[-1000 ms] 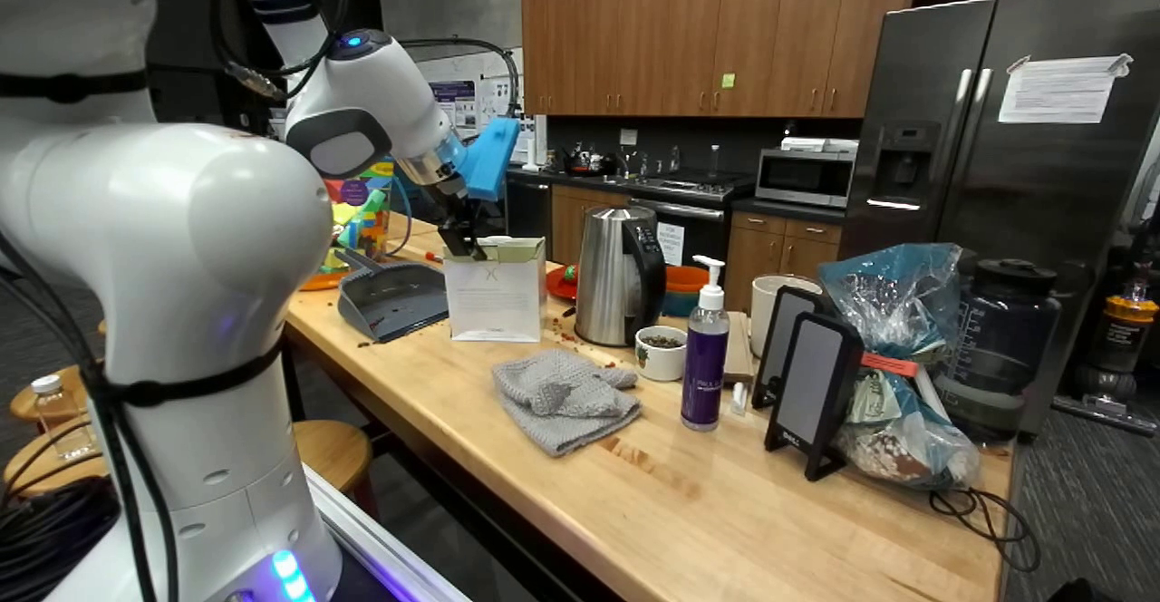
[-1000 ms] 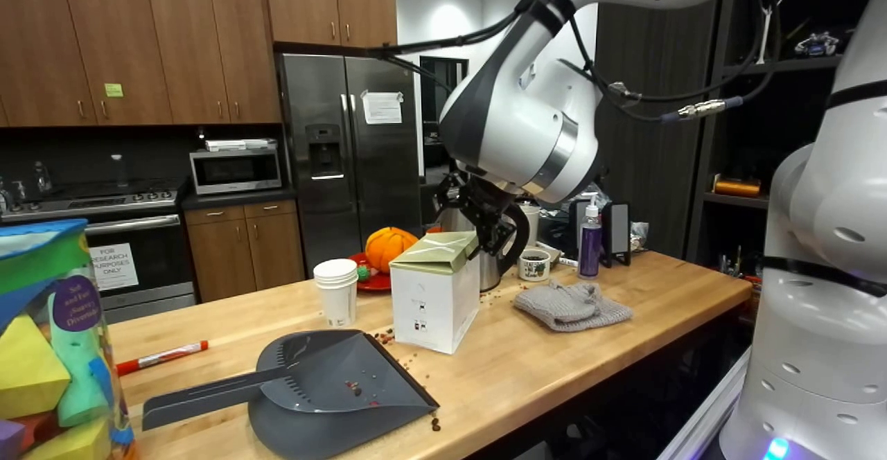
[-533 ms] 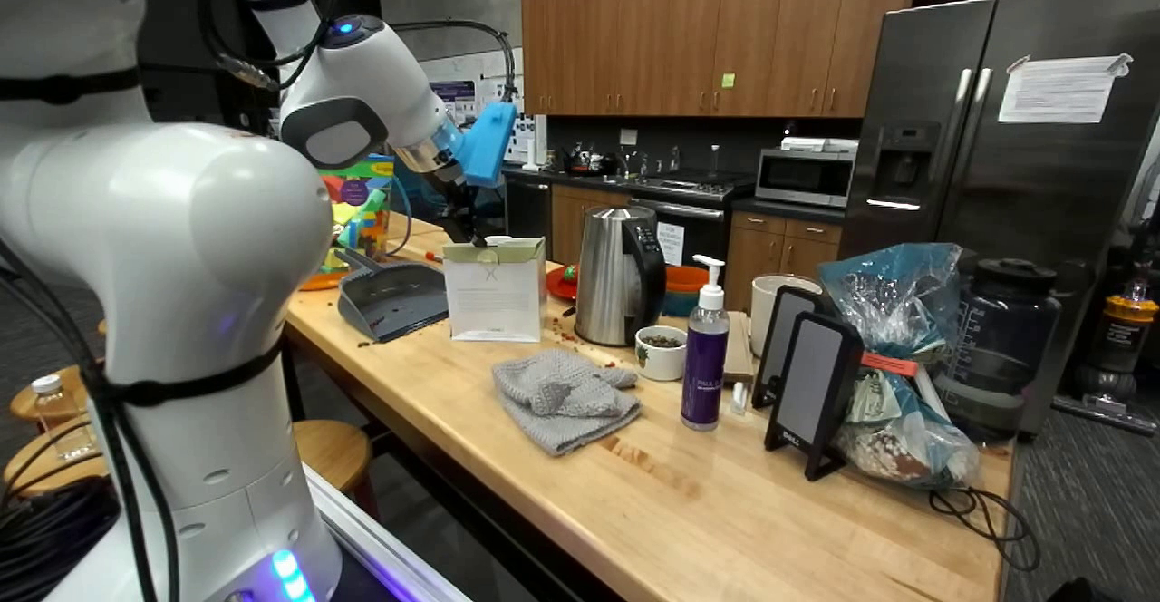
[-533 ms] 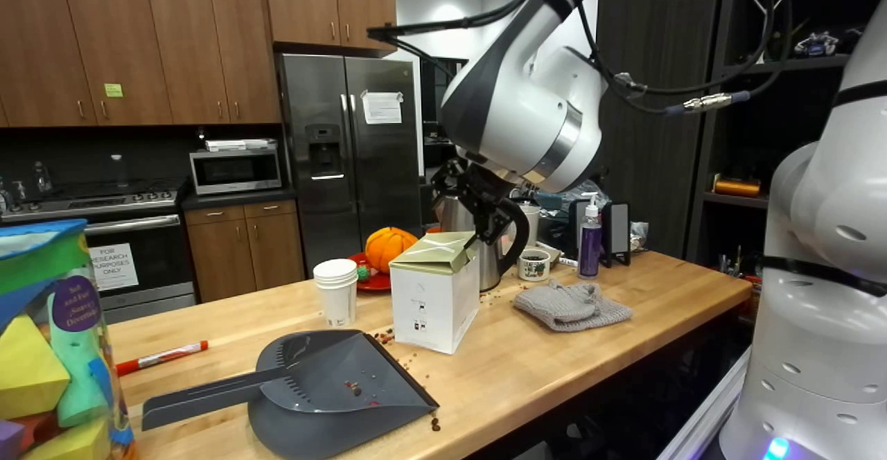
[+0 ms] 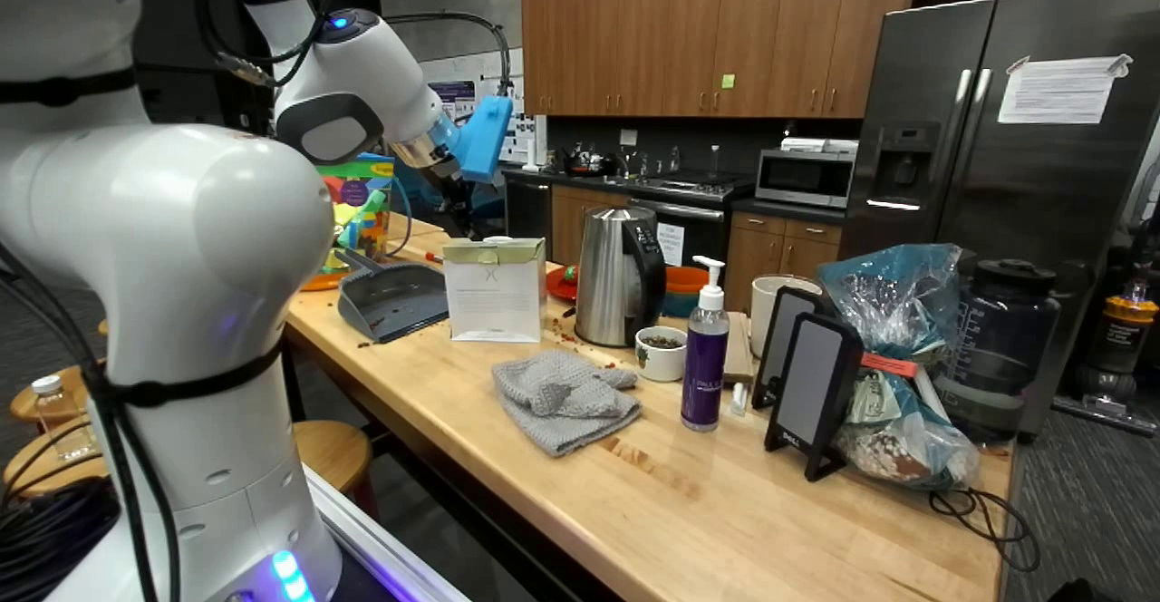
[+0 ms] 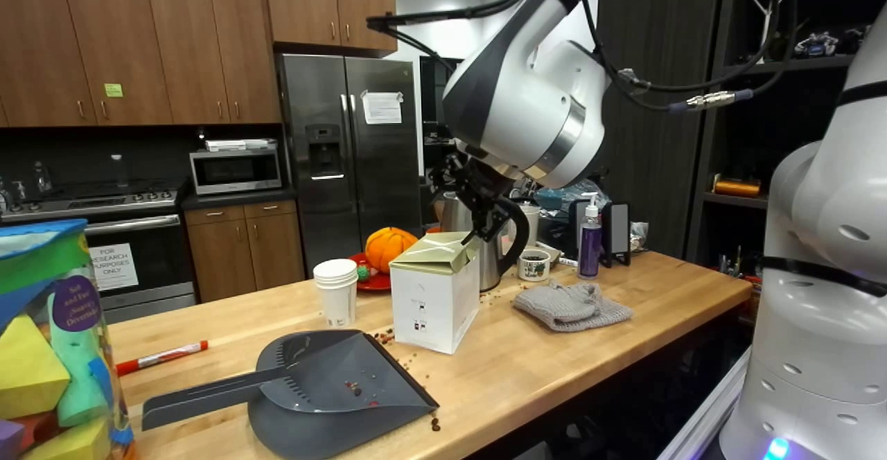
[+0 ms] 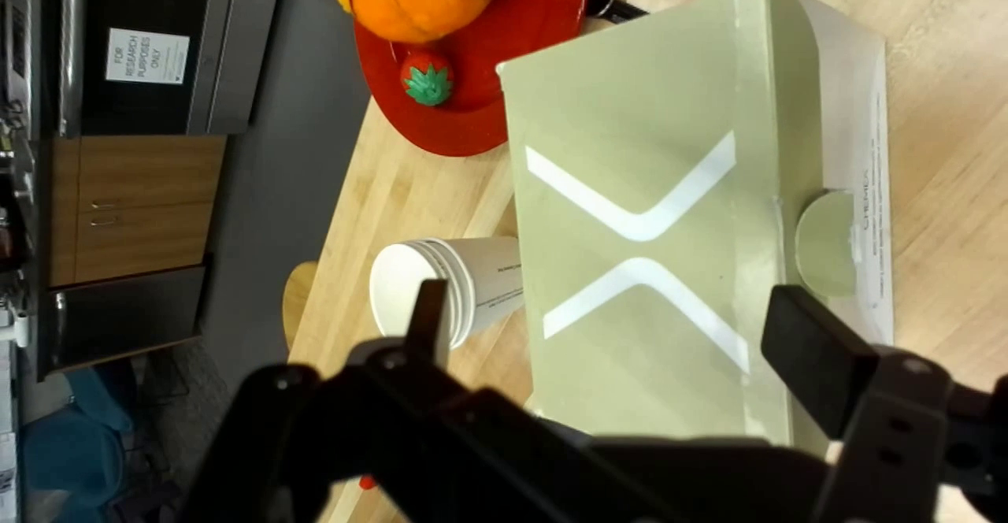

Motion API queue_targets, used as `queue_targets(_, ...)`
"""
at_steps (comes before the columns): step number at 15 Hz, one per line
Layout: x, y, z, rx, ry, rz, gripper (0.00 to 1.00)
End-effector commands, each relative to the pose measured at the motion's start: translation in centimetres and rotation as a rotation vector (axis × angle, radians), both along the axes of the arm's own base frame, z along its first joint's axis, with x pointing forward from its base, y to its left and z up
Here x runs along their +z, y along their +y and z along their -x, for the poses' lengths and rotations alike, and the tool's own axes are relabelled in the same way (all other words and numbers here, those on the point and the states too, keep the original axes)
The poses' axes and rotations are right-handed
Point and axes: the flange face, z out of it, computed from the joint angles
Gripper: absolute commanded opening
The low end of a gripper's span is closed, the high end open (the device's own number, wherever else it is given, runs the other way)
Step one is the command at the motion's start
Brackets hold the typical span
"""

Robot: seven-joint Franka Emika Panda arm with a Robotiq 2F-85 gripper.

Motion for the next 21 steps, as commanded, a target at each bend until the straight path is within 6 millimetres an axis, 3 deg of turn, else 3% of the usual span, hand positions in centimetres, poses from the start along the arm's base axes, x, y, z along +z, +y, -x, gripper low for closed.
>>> queue_targets(1,-0.2,0.0,0.1,-0.005,0.008,-0.005,1.00)
queue_targets(17,-0.7,0.0,-0.1,0.006,0.028,-0.005,1.00)
queue_targets(21,-1.7,0.2,-0.4,0.047,0.070,-0.001,1.00)
